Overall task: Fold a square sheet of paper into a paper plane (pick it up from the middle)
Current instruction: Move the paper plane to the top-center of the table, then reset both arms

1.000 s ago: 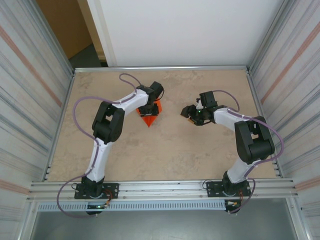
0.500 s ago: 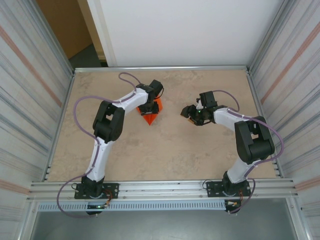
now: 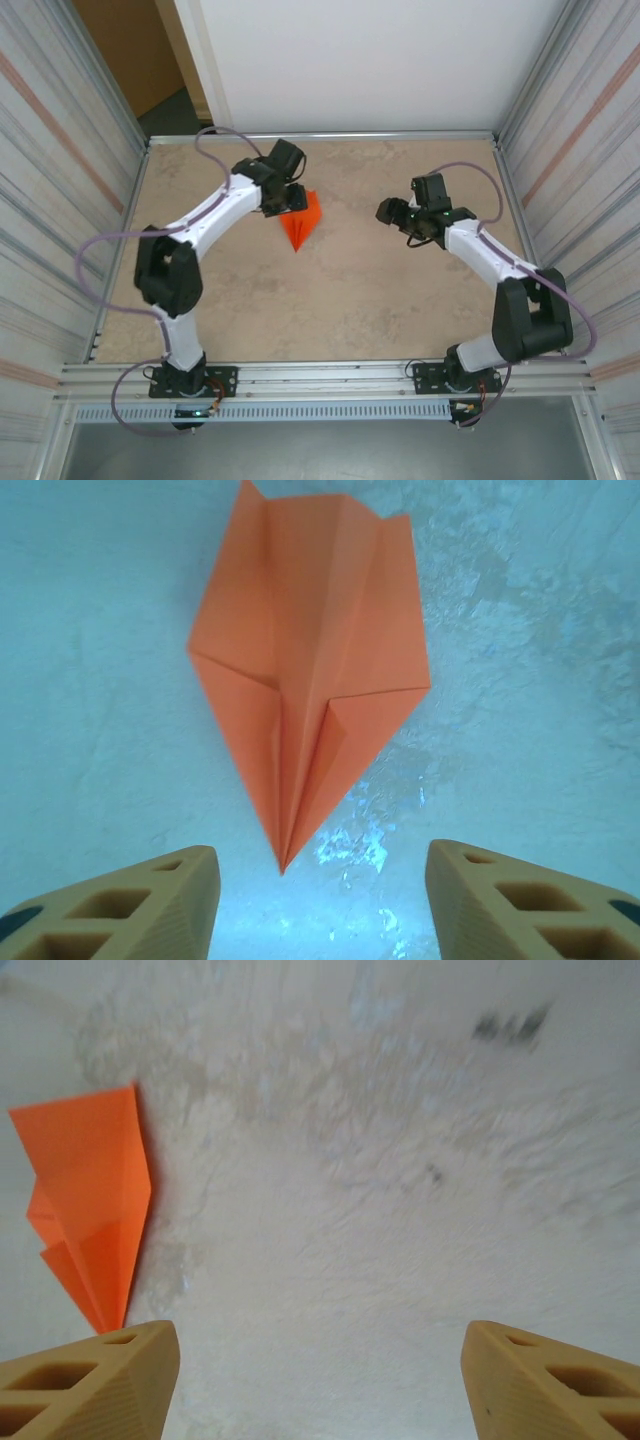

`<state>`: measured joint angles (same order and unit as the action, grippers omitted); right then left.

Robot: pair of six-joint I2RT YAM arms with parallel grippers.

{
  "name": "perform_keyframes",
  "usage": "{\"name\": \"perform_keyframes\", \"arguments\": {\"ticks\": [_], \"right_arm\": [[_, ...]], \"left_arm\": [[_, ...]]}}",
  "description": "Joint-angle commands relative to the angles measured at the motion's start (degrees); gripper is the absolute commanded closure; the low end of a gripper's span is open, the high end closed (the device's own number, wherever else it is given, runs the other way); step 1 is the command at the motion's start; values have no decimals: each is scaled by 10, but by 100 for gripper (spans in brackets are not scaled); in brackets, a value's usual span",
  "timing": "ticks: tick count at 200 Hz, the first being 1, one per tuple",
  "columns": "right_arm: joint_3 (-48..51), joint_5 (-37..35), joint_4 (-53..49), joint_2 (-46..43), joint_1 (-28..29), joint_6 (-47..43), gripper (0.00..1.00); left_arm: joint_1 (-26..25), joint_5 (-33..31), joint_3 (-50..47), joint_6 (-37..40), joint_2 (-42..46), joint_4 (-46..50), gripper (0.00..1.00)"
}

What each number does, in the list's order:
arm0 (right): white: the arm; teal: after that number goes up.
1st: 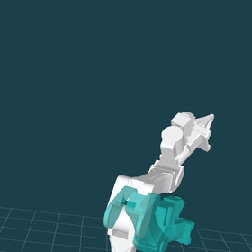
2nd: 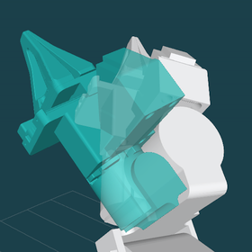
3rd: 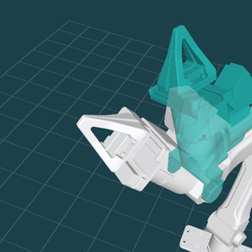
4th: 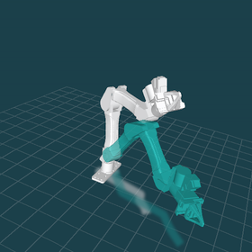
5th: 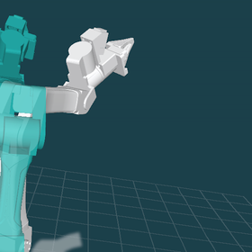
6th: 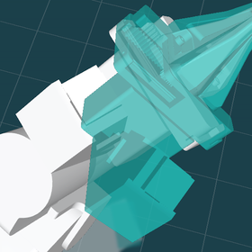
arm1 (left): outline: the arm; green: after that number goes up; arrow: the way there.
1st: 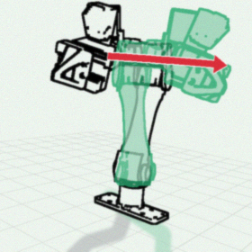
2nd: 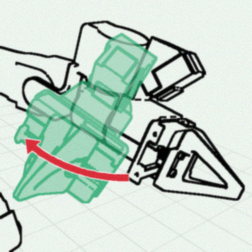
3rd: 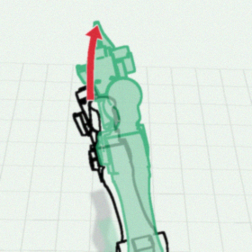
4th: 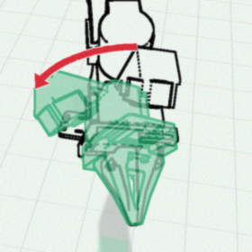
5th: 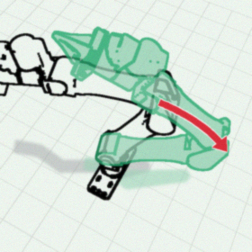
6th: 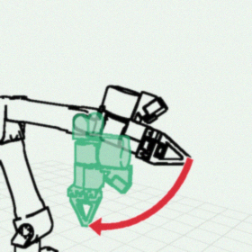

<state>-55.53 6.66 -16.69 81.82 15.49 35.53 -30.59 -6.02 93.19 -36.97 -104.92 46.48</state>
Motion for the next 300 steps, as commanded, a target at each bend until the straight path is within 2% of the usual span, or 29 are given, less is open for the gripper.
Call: {"name": "perform_keyframes", "arguments": {"ticks": [1,18,44,70,102,117,139,154,186,231,257,279,300], "right_arm": [[-11,-115,-30,-60,-12,-60,16],[6,-180,-20,-106,-25,-79,0],[36,-252,-11,-151,-61,-84,1],[81,-314,27,-175,-91,-100,1],[156,-372,133,-187,-103,-166,1],[195,-375,190,-180,-112,-192,1],[227,-357,234,-157,-130,-202,1],[242,-348,274,-138,-136,-217,1],[265,-305,350,-111,-140,-248,1],[298,-251,456,-72,-146,-271,1],[297,-213,503,-39,-157,-276,1],[286,-171,502,-12,-170,-275,1],[307,-126,551,2,-179,-281,1]], "left_arm": [[19,-33,-84,7,81,-53,34],[34,-72,-169,28,154,-110,19],[70,-122,-301,60,252,-196,1],[113,-168,-399,93,328,-259,1],[176,-181,-471,145,380,-296,1],[190,-220,-498,176,400,-318,1],[198,-240,-568,236,440,-425,1],[220,-217,-608,254,453,-484,1],[289,-119,-667,277,435,-587,1],[290,-33,-729,363,371,-794,1],[292,-1,-734,383,322,-860,1],[302,24,-734,378,278,-905,1],[309,58,-730,380,236,-934,2]]}}
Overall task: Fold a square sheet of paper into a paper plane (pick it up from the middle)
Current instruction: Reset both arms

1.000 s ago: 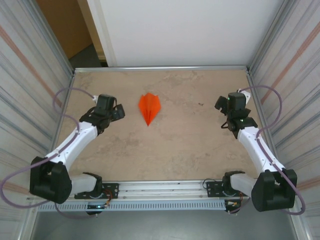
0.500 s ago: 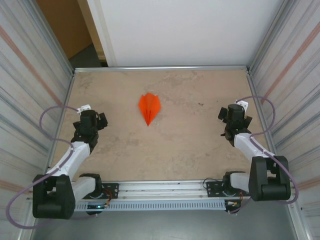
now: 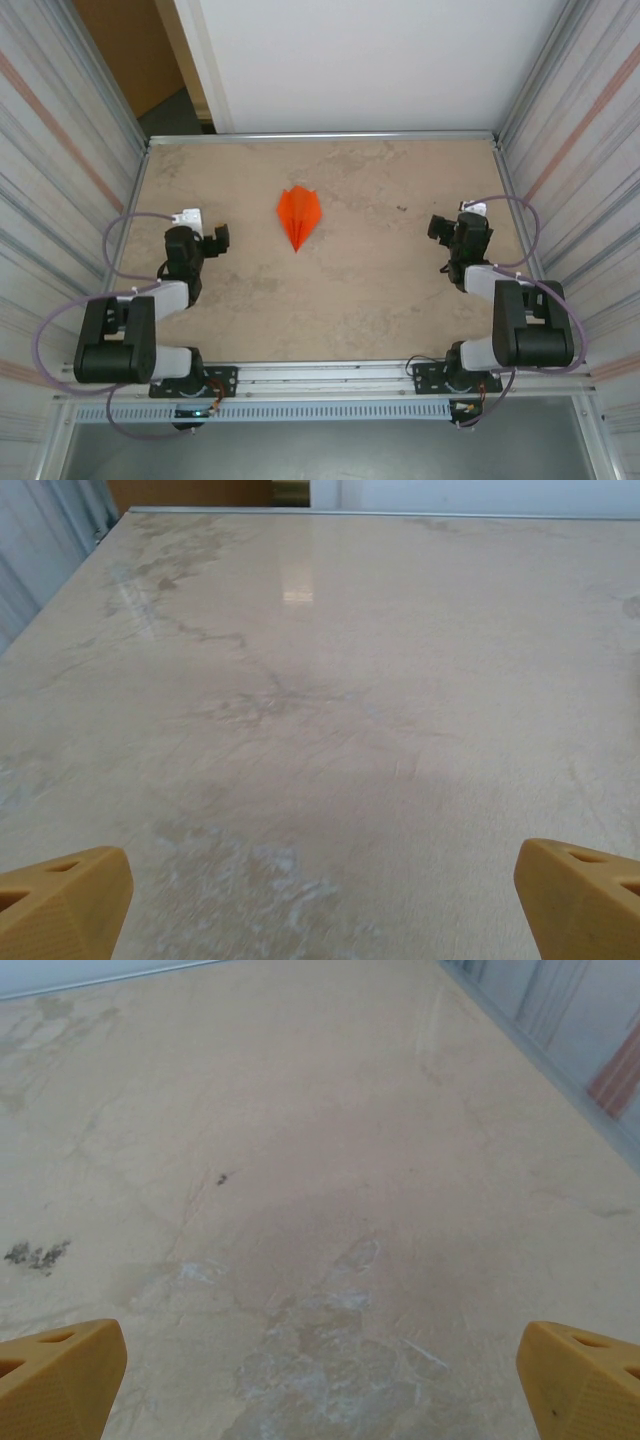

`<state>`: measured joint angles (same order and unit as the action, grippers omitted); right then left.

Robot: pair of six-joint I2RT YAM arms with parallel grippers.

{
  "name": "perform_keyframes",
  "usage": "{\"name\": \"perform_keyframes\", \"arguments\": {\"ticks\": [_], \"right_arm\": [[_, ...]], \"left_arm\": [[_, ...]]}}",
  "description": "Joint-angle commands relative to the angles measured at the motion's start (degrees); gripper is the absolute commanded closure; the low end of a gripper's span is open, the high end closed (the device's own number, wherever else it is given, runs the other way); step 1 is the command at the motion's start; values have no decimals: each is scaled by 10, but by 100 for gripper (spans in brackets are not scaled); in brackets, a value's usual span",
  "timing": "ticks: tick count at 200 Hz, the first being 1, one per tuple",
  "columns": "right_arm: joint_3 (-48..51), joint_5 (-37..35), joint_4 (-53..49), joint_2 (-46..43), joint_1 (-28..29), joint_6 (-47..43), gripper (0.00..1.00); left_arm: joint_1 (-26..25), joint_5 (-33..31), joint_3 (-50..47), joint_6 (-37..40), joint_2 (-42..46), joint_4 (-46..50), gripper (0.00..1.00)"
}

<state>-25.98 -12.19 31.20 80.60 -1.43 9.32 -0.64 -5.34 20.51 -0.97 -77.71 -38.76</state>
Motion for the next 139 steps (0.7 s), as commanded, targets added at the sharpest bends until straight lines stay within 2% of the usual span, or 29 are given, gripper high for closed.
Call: {"name": "perform_keyframes", "arguments": {"ticks": [1,39,61,93,139], "right_arm": [[13,64,75,15,-10,-19,1],[31,93,141,60,-18,-19,1],[39,99,169,75,-13,-28,1],[31,92,155,77,-10,-28,1],[30,89,152,77,-9,-30,1]], "left_arm": [[10,53,-3,21,-38,-82,1],[11,75,5,29,-90,-118,1],[10,76,15,30,-88,-94,1],[-9,44,31,45,-90,-64,1],[-10,43,28,46,-89,-69,1]]}}
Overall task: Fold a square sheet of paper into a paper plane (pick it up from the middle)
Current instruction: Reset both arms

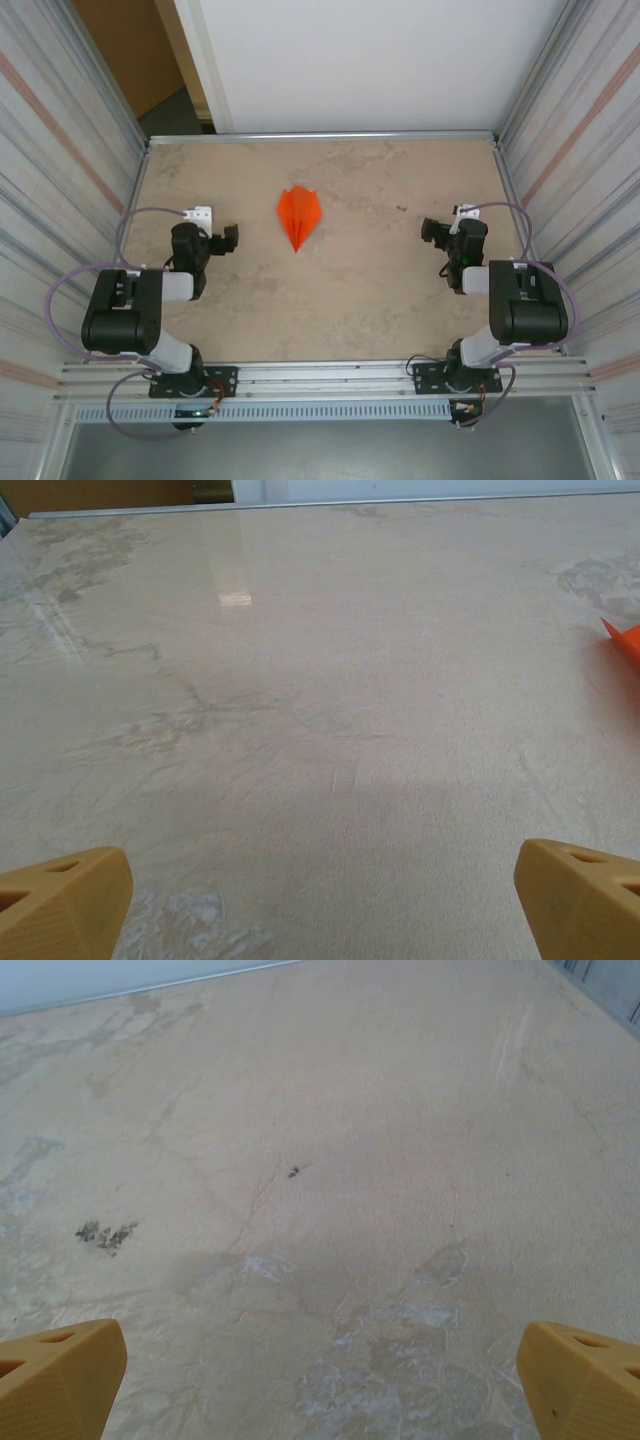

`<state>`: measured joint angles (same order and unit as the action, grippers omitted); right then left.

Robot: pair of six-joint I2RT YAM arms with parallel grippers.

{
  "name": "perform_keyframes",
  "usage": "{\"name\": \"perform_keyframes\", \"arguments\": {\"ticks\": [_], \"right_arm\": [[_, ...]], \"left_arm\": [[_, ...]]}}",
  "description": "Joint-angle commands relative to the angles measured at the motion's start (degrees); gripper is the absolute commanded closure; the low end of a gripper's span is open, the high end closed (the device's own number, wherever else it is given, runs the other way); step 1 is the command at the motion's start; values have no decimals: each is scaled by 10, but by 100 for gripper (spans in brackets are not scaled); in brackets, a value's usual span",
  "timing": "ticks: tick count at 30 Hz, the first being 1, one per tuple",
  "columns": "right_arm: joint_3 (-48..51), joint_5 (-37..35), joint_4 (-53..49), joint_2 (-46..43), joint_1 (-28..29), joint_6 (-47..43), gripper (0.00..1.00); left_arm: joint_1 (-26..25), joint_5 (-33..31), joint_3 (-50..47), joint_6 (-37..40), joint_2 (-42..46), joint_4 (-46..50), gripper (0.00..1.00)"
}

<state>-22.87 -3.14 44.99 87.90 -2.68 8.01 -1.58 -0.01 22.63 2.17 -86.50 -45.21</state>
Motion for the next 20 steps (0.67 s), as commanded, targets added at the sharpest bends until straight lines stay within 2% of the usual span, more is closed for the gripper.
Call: {"name": "perform_keyframes", "arguments": {"ticks": [1,20], "right_arm": [[-1,-1,14,4,3,-17,1],[3,-3,21,2,7,-21,1]], "left_arm": [[-1,-11,7,14,-1,-4,1],[0,-6,14,15,-5,4,1]]}}
